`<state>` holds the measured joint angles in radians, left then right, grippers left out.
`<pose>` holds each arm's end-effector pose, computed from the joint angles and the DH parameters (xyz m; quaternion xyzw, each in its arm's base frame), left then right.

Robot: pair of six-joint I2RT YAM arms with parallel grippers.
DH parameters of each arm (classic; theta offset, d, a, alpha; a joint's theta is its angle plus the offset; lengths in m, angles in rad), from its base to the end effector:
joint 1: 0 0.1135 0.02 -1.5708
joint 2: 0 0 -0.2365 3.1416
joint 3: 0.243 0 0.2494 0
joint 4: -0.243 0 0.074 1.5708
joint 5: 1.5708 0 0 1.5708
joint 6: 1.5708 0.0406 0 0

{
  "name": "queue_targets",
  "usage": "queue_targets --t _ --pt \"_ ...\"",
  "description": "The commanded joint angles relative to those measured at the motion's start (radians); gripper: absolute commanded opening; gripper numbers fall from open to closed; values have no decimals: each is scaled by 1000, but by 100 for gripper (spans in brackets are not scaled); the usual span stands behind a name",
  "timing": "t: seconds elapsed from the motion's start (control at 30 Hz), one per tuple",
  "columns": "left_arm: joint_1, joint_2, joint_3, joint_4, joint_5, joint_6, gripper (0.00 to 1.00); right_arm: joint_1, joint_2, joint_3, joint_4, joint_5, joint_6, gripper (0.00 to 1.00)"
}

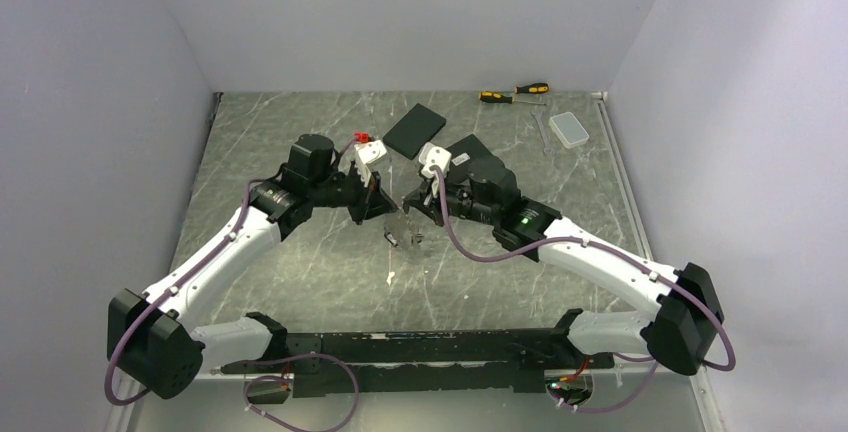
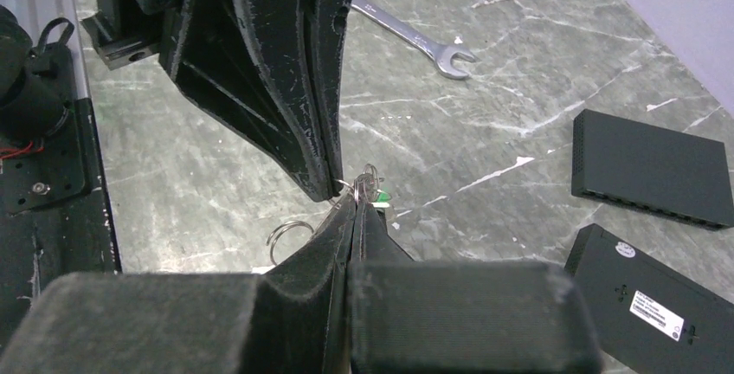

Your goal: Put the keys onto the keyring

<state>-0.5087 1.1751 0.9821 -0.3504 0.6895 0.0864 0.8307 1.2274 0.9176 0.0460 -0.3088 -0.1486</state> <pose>0.2216 -0.1531 0.2897 0.3991 0.7350 -0.3847 0.3905 0.1918 0.2284 0.2902 -0.4515 0.6484 0.3160 0.5253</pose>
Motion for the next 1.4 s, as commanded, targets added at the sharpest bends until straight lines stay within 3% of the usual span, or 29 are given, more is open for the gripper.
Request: queue_targets --t 0.0,1.37 --pt "-5 -23 53 34 8 10 0 -2 -50 -10 44 -24 18 0" --pt "-8 -23 52 32 28 18 0 -30 14 35 61 -116 26 0"
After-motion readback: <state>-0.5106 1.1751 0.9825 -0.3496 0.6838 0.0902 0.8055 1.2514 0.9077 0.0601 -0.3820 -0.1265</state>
